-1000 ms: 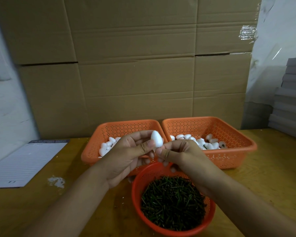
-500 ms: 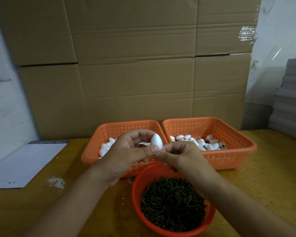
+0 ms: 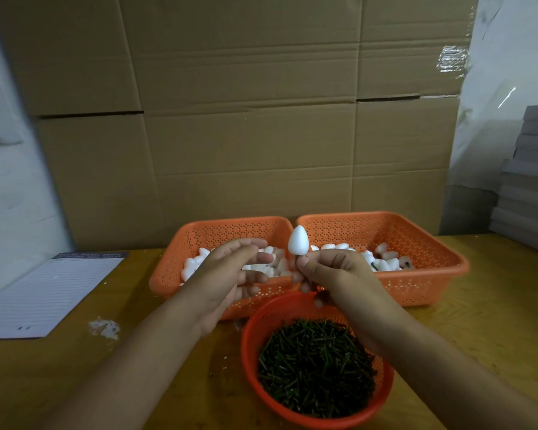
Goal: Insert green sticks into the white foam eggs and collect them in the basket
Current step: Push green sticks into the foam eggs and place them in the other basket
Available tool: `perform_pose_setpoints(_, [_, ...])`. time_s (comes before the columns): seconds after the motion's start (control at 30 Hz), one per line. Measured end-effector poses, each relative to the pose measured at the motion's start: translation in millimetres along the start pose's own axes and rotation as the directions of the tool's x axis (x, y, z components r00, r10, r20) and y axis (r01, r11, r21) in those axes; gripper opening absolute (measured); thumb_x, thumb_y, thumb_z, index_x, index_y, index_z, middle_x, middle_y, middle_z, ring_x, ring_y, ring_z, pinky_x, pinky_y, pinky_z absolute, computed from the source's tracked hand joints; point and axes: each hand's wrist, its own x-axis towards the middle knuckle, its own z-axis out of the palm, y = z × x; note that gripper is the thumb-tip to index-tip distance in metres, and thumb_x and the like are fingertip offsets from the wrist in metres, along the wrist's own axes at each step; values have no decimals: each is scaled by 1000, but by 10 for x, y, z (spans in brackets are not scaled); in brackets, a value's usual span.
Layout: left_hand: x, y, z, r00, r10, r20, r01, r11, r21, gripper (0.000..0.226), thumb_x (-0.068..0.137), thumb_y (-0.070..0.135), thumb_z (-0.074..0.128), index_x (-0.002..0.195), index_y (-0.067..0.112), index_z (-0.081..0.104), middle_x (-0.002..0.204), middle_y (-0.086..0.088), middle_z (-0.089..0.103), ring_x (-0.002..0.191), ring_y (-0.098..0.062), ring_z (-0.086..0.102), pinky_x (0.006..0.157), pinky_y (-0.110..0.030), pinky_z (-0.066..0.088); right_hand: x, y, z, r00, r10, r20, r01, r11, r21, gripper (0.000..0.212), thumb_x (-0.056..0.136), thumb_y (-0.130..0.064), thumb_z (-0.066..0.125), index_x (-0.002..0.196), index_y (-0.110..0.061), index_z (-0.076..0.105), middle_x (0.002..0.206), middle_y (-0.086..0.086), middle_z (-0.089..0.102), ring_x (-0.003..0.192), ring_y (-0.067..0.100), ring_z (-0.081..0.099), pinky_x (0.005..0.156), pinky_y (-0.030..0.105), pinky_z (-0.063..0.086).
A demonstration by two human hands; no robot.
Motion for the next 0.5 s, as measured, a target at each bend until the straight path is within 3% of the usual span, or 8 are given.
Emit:
perform_pose_setpoints(0.37, [32, -27, -38, 1000, -13, -5, 13, 1000, 24, 24, 94, 13, 64, 116, 20, 68, 104, -2, 77, 70, -11, 67, 57, -24, 51, 13, 20, -25, 999, -40, -6, 40, 999, -17, 21, 94, -19, 66, 74, -16, 72, 63, -9, 65, 59, 2, 57, 51, 19, 44])
perform_pose_setpoints(0.5, [55, 3, -95, 1000, 3, -20, -3, 1000, 30, 21, 95, 12, 62, 114, 19, 69, 103, -3, 77, 69, -13, 67, 54, -24, 50, 48, -7, -90, 999, -32, -27, 31, 999, -40, 25, 93, -18, 67, 68, -19, 72, 63, 0, 65, 58, 10, 56, 49, 19, 44])
